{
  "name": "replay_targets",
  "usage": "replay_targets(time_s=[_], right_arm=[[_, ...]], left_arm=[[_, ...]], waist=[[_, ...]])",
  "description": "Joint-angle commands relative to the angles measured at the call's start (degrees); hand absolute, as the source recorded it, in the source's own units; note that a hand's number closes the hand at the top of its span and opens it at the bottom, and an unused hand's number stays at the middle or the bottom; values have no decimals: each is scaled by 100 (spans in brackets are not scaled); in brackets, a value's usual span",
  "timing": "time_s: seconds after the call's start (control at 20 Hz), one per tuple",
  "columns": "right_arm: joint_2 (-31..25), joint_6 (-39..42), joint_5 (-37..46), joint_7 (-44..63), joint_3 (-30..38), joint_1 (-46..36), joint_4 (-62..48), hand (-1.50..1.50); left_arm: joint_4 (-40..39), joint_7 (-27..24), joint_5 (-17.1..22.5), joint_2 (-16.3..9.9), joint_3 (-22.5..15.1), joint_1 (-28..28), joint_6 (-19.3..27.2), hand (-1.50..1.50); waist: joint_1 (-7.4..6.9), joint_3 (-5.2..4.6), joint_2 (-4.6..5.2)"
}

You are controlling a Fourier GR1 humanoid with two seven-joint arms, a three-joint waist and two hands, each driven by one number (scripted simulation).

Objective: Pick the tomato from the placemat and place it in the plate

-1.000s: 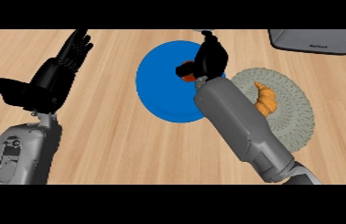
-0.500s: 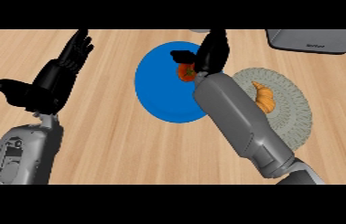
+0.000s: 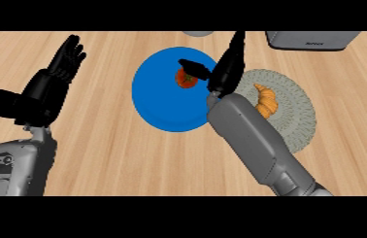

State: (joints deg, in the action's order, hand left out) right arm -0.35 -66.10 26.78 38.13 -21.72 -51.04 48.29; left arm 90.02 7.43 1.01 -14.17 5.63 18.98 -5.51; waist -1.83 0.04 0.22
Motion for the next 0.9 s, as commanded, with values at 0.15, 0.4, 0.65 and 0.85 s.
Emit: replay_targets(time_s=[0.15, 0.4, 0.65, 0.85], right_arm=[[-305, -270, 328, -40, -179, 1563, 1838, -150], [-782, 110, 487, -231, -642, 3171, 3486, -150], [-1281, 508, 822, -35, -570, 4191, 4726, -150], [-1439, 764, 989, 0, -612, 4907, 5483, -150]], left_arm=[[334, 43, 171, -289, 361, -450, -153, 0], [211, -79, -10, -45, 223, -360, 33, 0], [458, 210, -114, 157, 33, -344, 176, 0], [556, 343, -66, 83, 120, -245, 123, 0]], waist=[[275, -5, -76], [300, -4, -53], [255, -5, -46], [235, -3, -37]])
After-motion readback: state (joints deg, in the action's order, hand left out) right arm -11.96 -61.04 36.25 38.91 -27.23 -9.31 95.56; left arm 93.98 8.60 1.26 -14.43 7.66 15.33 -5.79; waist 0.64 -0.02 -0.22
